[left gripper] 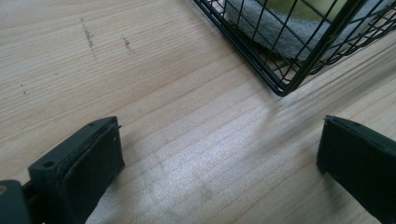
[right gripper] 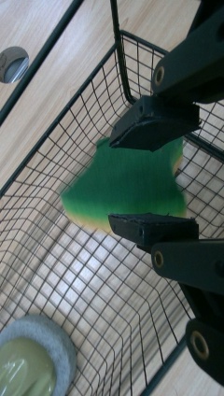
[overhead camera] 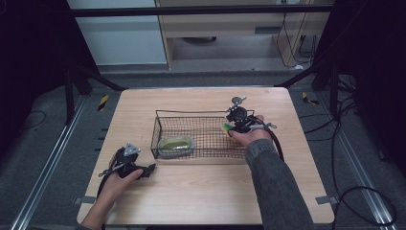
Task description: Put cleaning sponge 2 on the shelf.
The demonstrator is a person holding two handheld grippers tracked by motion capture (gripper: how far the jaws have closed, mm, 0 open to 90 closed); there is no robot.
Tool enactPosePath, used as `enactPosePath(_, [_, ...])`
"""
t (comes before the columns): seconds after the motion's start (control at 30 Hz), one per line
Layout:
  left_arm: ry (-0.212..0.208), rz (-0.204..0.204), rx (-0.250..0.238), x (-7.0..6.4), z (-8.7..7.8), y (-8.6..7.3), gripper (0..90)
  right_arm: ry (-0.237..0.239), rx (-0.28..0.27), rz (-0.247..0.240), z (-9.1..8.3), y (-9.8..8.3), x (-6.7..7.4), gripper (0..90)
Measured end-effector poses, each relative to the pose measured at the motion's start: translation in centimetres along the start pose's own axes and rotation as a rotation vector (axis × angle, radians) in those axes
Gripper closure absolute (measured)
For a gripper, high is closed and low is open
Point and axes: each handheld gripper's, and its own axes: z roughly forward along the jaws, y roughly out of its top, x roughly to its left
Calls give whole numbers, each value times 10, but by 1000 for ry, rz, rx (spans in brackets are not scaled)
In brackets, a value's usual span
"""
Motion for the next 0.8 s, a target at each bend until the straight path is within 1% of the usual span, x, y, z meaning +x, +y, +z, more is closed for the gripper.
enactPosePath(0.13, [0, 1, 0, 0, 0, 0, 0, 16, -12, -3, -3, -5, 3, 547])
enactPosePath(0.23, [0, 0, 0, 0, 0, 0, 0, 15, -14, -4, -4, -7, 4, 540])
enactPosePath(0.27, [0, 1, 0, 0, 0, 0, 0, 18, -18, 1, -6, -8, 4, 534])
enactPosePath(0.3, [0, 0, 0, 0, 0, 0, 0, 23, -26, 22, -9, -10, 3, 519])
enactPosePath(0.37, [0, 0, 0, 0, 0, 0, 0, 20, -34, 24, -10, -11, 2, 507])
enactPosePath(0.4, [0, -1, 0, 0, 0, 0, 0, 23, -52, 44, -13, -13, 0, 467])
enactPosePath(0.43, [0, -1, 0, 0, 0, 0, 0, 23, -52, 44, -13, -13, 0, 467])
enactPosePath(0.47, [0, -2, 0, 0, 0, 0, 0, 24, -69, 65, -17, -15, -3, 420])
enactPosePath(0.5, [0, -2, 0, 0, 0, 0, 0, 22, -79, 71, -18, -16, -4, 387])
enactPosePath(0.53, [0, -1, 0, 0, 0, 0, 0, 22, -79, 71, -18, -16, -4, 387])
enactPosePath(0.57, [0, -1, 0, 0, 0, 0, 0, 12, -99, 84, -21, -18, -7, 309])
enactPosePath(0.6, [0, -1, 0, 0, 0, 0, 0, 9, -110, 95, -22, -20, -8, 271])
enactPosePath(0.63, [0, -1, 0, 0, 0, 0, 0, 9, -110, 95, -22, -20, -8, 271])
enactPosePath(0.67, [0, -1, 0, 0, 0, 0, 0, 13, -119, 109, -24, -21, -9, 223])
enactPosePath(0.7, [0, -1, 0, 0, 0, 0, 0, 9, -131, 117, -25, -22, -11, 176])
enactPosePath(0.73, [0, -1, 0, 0, 0, 0, 0, -14, -141, 142, -27, -25, -14, 117])
enactPosePath(0.77, [0, -1, 0, 0, 0, 0, 0, -14, -141, 142, -27, -25, -14, 117])
enactPosePath(0.8, [-1, 1, 2, 0, 0, 0, 0, -27, -148, 147, -29, -28, -17, 95])
